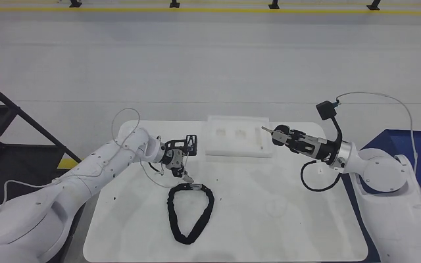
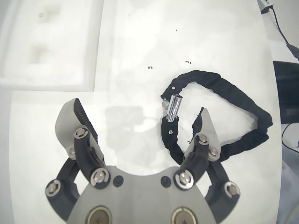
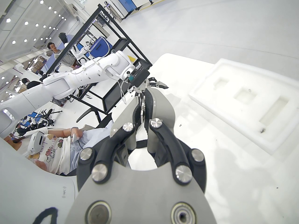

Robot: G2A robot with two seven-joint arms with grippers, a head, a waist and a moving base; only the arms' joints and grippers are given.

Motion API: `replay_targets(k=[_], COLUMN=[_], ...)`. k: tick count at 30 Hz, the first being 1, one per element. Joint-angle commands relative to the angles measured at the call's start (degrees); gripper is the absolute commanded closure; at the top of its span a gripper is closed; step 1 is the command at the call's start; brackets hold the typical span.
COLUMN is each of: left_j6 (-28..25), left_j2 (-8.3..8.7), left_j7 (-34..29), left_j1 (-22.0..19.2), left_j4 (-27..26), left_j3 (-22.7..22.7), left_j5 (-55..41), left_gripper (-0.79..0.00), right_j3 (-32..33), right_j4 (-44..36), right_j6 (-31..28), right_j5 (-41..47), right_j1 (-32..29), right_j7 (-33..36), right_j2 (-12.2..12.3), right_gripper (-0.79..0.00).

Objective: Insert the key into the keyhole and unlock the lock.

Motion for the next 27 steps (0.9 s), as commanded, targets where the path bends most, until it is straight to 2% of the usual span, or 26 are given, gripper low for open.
replay_targets(k=[1,15,17,21,27], left_j6=[0.0,0.0,3.6,1.4,0.0], left_j2=[-0.06,-0.06,-0.02,0.40,1.09], left_j7=[-1.1,-1.1,-0.9,4.5,20.6], left_j1=[0.4,0.4,1.0,3.7,7.5], left_j4=[-1.0,-1.0,-2.1,-0.5,3.6], left_j3=[0.0,0.0,-0.5,-1.3,-2.1], left_j5=[-1.5,-1.5,0.4,2.6,12.5], left_gripper=[-0.785,-0.785,-0.785,-0.785,-0.785], right_j3=[0.0,0.0,0.0,0.0,0.0], right_j4=[0.0,0.0,0.0,0.0,0.0], right_j6=[0.0,0.0,0.0,0.0,0.0], right_j5=[0.0,0.0,0.0,0.0,0.0], right_j1=[0.0,0.0,0.0,0.0,0.0], right_j7=[0.0,0.0,0.0,0.0,0.0], right_j2=[0.0,0.0,0.0,0.0,0.0], right_gripper=[0.000,0.000,0.000,0.000,0.000])
